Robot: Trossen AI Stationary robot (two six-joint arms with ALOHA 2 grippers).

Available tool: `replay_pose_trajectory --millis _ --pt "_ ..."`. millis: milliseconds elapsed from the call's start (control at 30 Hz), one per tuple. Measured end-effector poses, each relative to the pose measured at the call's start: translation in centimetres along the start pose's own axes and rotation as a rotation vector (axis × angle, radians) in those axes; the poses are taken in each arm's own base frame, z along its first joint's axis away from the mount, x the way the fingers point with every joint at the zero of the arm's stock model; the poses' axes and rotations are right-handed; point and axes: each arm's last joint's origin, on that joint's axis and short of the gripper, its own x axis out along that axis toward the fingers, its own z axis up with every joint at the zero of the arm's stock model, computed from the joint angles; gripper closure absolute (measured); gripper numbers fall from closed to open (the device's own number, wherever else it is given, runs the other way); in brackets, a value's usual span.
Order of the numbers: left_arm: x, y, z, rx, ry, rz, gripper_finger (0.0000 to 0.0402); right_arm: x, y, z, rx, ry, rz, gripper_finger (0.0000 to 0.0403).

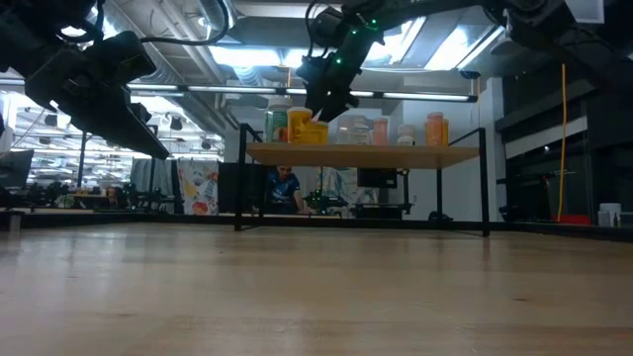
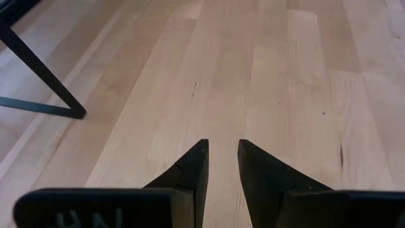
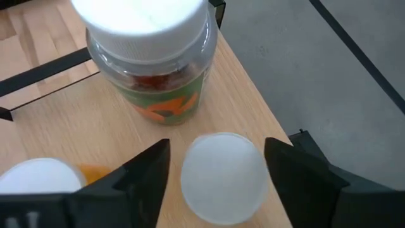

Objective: Pick and place medicine bottles onto shelf by color
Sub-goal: Return to Home Position

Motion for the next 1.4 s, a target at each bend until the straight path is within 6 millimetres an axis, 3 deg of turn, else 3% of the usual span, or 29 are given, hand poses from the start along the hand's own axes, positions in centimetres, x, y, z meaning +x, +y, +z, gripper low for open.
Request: replay_pose_trajectory --millis 233,433,667,933,1200,1267,1400 --pt "0.0 0.0 0.0 0.002 0.004 0.001 0.0321 0.0 0.0 0.2 -0.001 -0.018 -0.001 0.0083" --pt "0.0 0.0 -0.1 0.003 0.008 0.002 0.0321 -0.9 -0.2 0.9 0.061 -0.075 -0.056 0.0074" --pt "0.0 0.0 -0.1 0.004 0.01 0.002 0.0321 -5.8 -0.6 0.8 0.092 -0.093 -0.116 0.0078" --pt "-0.6 0.1 1.0 -0.028 -0.105 -0.013 0.0321 -13.6 0.4 -1.2 0.06 -0.028 -0.083 0.0078" --pt "-2.9 1.8 2.1 -0.081 -0.257 0.068 0.0321 -16.5 1.7 -4.0 -0.019 0.178 -0.133 0.0079" --pt "-3.6 2.1 1.8 -0.069 -0.257 0.068 0.0321 -16.4 1.8 -3.8 -0.073 0.167 -0.089 0.0079" --pt "-4.9 2.4 1.4 -0.073 -0.274 0.029 0.0321 -16.4 2.9 -3.2 -0.193 0.087 0.279 0.0079"
